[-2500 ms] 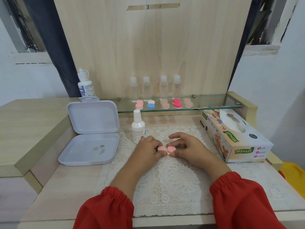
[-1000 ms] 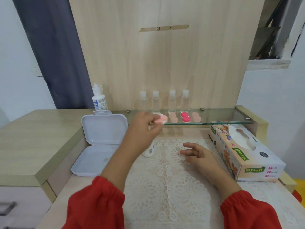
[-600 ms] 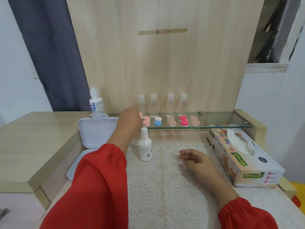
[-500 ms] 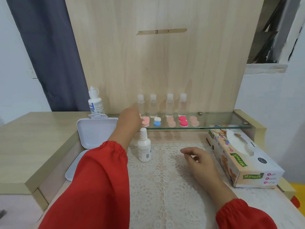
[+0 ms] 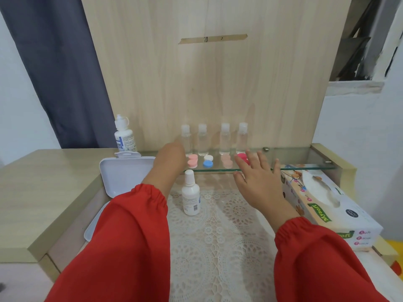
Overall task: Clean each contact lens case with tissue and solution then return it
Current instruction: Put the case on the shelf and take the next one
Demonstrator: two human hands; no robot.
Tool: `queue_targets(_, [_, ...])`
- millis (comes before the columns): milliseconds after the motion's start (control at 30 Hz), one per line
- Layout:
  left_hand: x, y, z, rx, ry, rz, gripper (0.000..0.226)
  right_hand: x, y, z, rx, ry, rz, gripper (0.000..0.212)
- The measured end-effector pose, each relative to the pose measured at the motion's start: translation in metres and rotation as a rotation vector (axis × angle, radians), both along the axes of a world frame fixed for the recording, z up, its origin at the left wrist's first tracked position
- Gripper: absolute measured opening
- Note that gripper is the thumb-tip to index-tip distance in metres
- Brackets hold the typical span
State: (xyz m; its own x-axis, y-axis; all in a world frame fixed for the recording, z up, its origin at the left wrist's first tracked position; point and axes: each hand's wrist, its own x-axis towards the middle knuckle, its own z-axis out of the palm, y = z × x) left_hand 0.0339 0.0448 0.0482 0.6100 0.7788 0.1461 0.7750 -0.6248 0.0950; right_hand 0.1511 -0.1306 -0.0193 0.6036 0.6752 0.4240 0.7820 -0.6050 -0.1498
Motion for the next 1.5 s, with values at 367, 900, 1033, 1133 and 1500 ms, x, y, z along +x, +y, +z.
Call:
queue_targets(367, [0.010, -0.028, -0.002, -0.041, 0.062, -0.241, 0.034, 0.004, -0.002, 0.000, -0.018, 0.054, -0.002, 0.048])
queue_targets(900, [0.018, -0.041, -0.011, -0.020, 0.177, -0.215, 0.034, 0.022, -0.016, 0.004, -0.045, 0.056, -0.069, 0.049])
queue_targets(1033, [0.018, -0.047, -0.011, -0.034, 0.148, -0.215, 0.034, 0.013, -0.012, 0.007, -0.054, 0.030, -0.069, 0.053])
queue_targets(1133, [0.012, -0.044, -0.005, -0.008, 0.076, -0.214, 0.033, -0.001, -0.004, 0.009, -0.036, -0.049, 0.030, 0.052])
queue_targets(1500, [-0.004, -0.039, 0.010, -0.106, 0.199, -0.027, 0.024, -0.009, 0.003, 0.009, -0.055, -0.076, 0.087, 0.049])
